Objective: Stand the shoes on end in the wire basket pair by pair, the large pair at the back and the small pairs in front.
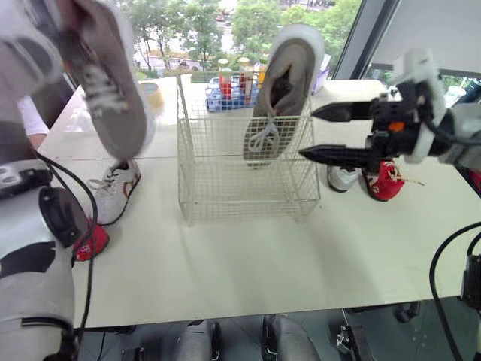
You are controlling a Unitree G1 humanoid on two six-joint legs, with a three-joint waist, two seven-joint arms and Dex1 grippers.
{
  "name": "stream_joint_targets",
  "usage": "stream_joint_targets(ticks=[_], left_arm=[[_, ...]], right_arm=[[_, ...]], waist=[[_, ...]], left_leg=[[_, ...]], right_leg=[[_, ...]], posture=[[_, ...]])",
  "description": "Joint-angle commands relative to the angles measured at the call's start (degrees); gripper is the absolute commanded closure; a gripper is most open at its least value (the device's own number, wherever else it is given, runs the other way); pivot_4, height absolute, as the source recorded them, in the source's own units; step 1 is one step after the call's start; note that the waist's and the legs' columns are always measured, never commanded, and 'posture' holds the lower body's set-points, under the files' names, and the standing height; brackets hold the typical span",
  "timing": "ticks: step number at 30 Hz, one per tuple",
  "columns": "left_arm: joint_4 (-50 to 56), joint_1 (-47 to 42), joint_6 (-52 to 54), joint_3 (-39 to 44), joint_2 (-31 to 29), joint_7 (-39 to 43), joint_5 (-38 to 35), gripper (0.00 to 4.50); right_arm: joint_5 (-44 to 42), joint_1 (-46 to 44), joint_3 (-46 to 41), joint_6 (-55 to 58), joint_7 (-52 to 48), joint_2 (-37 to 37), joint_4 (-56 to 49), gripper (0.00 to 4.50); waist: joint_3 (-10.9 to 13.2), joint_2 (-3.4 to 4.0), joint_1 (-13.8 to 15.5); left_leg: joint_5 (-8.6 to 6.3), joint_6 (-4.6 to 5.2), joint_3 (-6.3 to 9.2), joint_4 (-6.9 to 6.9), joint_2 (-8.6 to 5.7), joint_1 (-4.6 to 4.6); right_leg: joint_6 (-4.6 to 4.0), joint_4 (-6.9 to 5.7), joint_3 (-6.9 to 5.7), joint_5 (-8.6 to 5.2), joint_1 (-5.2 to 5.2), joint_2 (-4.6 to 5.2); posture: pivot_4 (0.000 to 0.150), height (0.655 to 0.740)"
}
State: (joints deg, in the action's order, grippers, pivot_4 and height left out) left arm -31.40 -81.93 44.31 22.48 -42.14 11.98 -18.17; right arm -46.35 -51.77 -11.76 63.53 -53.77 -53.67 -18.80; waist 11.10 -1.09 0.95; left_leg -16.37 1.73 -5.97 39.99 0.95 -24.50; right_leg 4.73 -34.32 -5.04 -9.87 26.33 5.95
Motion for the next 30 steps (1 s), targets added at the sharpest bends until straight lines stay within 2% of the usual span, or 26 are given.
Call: stream_joint_targets(ticks=[1,8,13,16,21,25,30], left_arm=[[4.81,-5.72,-18.32,-1.47,3.18,2.20,0.38,4.46],[8.34,-3.49,-39.70,-7.67,19.25,2.91,2.82,4.46],[6.23,-1.52,-46.47,-8.76,26.28,-0.58,3.96,4.46],[7.18,0.44,-47.56,-9.98,28.73,-1.97,4.51,4.46],[9.24,3.75,-49.00,-12.62,29.45,-4.15,8.33,4.46],[15.28,9.19,-44.87,-12.88,31.74,-6.55,7.25,4.46],[25.32,18.65,-43.44,-16.14,34.13,-10.94,12.37,4.46]], right_arm=[[-0.34,-0.29,-3.52,-1.89,1.08,-1.14,1.87,0.00],[-2.43,2.14,-9.17,-1.99,3.61,-2.04,3.72,0.00],[-2.47,4.98,-9.74,-2.36,5.47,-3.03,2.46,0.00],[-3.32,5.70,-10.37,-2.27,6.42,-3.26,1.97,0.00],[-4.30,6.43,-10.84,-2.28,7.62,-3.43,1.38,0.00],[-4.16,6.49,-10.20,-3.18,7.75,-3.35,2.16,0.00],[-3.55,4.92,-8.10,-4.90,7.30,-2.68,4.16,0.00]], waist=[[-0.02,-0.04,0.32],[-0.04,-0.03,1.55],[-0.03,-0.01,0.70],[-0.02,0.01,-0.25],[-0.02,0.01,-0.24],[-0.03,0.01,-0.12],[-0.07,0.06,-0.15]], left_leg=[[-0.02,0.03,-0.02,0.02,-0.02,0.00],[-0.08,0.16,-0.20,0.14,-0.10,0.02],[-0.09,0.19,-0.24,0.13,-0.11,0.09],[-0.08,0.18,-0.24,0.04,-0.09,0.05],[-0.09,0.19,-0.22,0.06,-0.04,0.05],[-0.11,0.24,-0.17,0.11,0.00,0.06],[-0.13,0.26,-0.15,0.12,-0.01,0.10]], right_leg=[[0.01,0.01,-0.02,0.01,-0.03,0.03],[0.17,0.09,0.00,0.15,-0.24,0.08],[0.20,0.10,0.05,0.21,-0.18,-0.01],[0.19,0.08,0.10,0.22,0.03,-0.03],[0.19,0.09,0.10,0.22,0.01,-0.05],[0.19,0.09,0.15,0.22,-0.04,-0.02],[0.19,0.09,0.17,0.22,-0.14,0.01]], posture=[[0.150,0.7400],[0.150,0.7400],[0.150,0.7400],[0.150,0.7400],[0.150,0.7400],[0.150,0.7400],[0.150,0.7400]])
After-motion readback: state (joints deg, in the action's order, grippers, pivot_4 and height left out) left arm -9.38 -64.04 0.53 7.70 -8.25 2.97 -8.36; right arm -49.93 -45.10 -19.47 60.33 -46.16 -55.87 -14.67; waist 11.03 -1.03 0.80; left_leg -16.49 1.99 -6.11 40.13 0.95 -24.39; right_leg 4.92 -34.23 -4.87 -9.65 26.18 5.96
